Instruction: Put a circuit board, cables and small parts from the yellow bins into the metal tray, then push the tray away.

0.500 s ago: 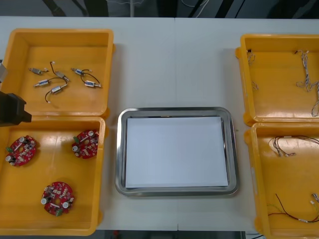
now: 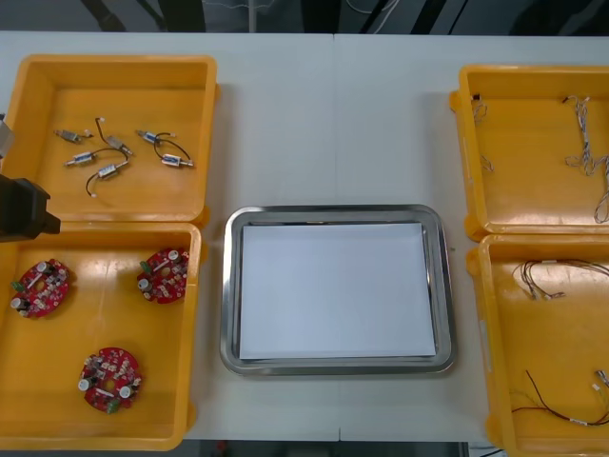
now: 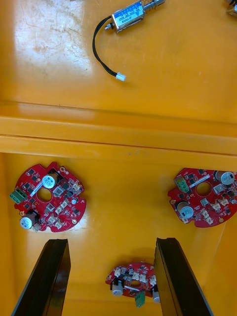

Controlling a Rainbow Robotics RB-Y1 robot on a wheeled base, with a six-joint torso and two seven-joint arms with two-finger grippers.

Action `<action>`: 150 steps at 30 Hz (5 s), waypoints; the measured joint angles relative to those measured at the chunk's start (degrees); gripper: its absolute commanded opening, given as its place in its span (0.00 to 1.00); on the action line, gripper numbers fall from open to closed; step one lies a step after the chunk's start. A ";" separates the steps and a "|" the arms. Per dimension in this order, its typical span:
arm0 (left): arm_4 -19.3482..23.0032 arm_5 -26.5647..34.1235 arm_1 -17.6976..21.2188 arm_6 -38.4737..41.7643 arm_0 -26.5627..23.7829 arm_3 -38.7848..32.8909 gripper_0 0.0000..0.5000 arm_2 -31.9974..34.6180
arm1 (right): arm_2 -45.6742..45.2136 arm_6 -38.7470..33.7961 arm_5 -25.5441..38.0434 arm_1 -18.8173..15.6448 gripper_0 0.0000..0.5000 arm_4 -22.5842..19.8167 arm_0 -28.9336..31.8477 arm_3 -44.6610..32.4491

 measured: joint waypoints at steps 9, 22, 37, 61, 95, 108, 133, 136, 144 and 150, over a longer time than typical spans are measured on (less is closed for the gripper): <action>0.00 0.00 0.00 0.00 0.00 0.00 1.00 0.00 | 0.00 0.00 0.00 0.00 1.00 0.00 0.00 0.00; 0.00 0.00 0.00 0.00 0.00 0.00 1.00 0.00 | 0.00 0.00 0.00 0.00 1.00 0.00 0.00 0.00; 0.00 0.00 0.00 0.00 0.00 0.00 1.00 0.00 | 0.00 0.00 0.00 0.00 1.00 0.00 0.00 0.00; 0.00 0.00 0.00 0.00 0.00 0.00 1.00 0.00 | 0.00 0.00 0.00 0.00 1.00 0.00 0.00 0.00; 0.00 0.00 0.00 0.00 0.00 -0.02 1.00 0.00 | 0.05 0.00 1.04 0.02 1.00 1.52 1.31 0.57; 0.00 0.00 0.00 0.00 0.00 -0.02 1.00 0.00 | 0.05 0.39 -7.32 0.03 1.00 -0.65 10.82 0.32; 0.64 -4.84 -1.95 0.00 11.80 -10.17 1.00 -0.06 | 11.84 3.82 -28.25 0.04 1.00 1.18 21.97 3.91; 0.84 -6.89 -1.95 0.00 14.79 -11.66 1.00 -0.06 | 13.41 3.82 -30.65 0.04 1.00 1.60 21.97 4.95; 1.04 -12.30 -1.94 0.00 22.48 -15.69 1.00 -0.06 | 16.34 3.82 -33.18 0.45 1.00 2.34 21.80 7.22; 1.20 -15.90 -1.74 0.00 28.16 -17.75 1.00 -0.06 | 16.67 3.82 -33.19 1.49 1.00 3.43 21.76 7.85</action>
